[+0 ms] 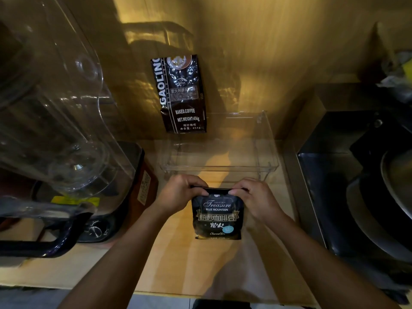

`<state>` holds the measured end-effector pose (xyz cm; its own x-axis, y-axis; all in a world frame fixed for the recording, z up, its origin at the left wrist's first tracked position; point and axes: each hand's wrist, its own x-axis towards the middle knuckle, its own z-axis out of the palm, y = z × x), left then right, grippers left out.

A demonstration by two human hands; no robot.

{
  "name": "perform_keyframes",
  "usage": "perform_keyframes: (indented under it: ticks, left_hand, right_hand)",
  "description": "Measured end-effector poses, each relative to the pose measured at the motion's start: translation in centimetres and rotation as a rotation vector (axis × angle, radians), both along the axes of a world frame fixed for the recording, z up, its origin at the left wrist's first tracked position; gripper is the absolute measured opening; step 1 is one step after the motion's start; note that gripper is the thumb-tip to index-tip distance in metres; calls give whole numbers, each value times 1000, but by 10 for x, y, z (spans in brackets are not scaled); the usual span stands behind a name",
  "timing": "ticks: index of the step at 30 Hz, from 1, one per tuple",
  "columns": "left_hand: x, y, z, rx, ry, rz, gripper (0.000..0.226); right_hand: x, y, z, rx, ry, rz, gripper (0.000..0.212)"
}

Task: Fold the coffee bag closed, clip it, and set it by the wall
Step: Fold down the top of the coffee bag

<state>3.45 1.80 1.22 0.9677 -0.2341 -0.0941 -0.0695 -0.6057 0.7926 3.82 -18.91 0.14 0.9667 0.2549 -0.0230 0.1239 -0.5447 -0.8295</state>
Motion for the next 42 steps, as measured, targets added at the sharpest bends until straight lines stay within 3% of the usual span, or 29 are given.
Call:
perform_keyframes:
  ticks: [4, 8, 12, 20, 26, 31, 38, 42]
  left_hand:
    - [5, 2, 3, 82, 22, -16, 10]
    - [0, 2, 0, 193, -120, -23, 11]
    - [-6, -1, -4, 167, -214, 38, 7]
    - [0, -3, -5, 118, -60, 40, 4]
    - [8, -16, 1, 280, -133, -106, 14]
    - [6, -21, -3, 147, -139, -26, 9]
    - [15, -22, -5, 67, -26, -28, 6]
    - [15, -25, -6, 217, -195, -148, 12]
  right_hand:
    - [5, 0, -2, 62, 68, -31, 6]
    - [8, -1, -2, 130, 120, -57, 2]
    - [6, -2, -4, 200, 166, -100, 16]
    - [10, -16, -6, 156, 173, -10, 19]
    - [11, -11, -7, 140, 92, -47, 21]
    - [9, -10, -5, 24, -57, -60, 6]
    - [16, -8, 5, -93, -186, 44, 7]
    - [15, -10, 3, -120, -182, 87, 8]
